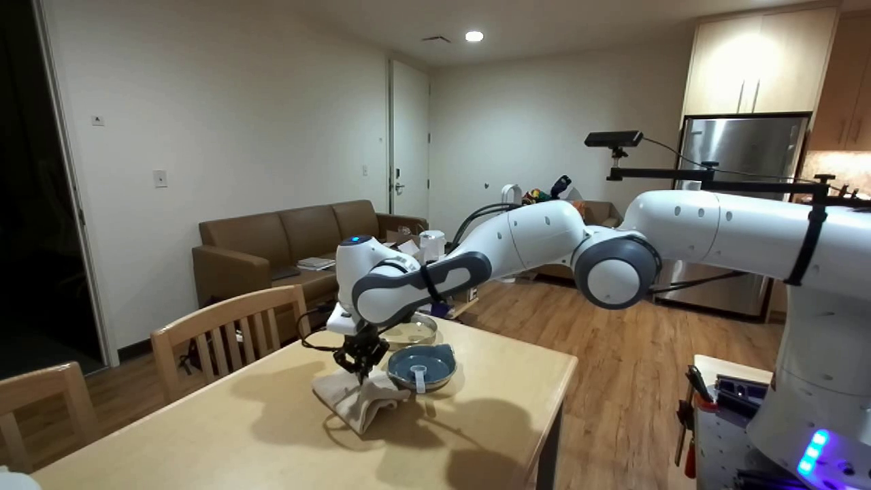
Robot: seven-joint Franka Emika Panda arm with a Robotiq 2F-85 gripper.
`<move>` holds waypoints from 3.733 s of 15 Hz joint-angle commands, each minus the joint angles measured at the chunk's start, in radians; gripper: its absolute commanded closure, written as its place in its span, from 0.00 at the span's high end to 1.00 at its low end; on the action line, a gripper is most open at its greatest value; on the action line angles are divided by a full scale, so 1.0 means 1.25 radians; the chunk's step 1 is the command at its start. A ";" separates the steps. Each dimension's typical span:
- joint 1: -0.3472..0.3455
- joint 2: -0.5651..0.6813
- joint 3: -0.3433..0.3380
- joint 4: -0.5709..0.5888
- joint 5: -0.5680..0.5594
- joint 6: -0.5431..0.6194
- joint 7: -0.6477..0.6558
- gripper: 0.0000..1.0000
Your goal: Use the towel to wipe the table
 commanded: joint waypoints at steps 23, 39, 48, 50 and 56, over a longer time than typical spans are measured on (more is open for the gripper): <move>-0.040 -0.072 0.430 -0.321 -0.339 -0.161 -0.225 0.02; -0.160 -0.144 0.371 -0.493 -0.419 -0.117 -0.189 0.02; -0.055 -0.112 0.086 -0.294 -0.220 -0.009 -0.207 0.02; -0.052 -0.097 0.071 -0.269 -0.211 -0.005 -0.215 0.02; -0.114 -0.104 0.208 -0.296 -0.312 -0.029 -0.220 0.02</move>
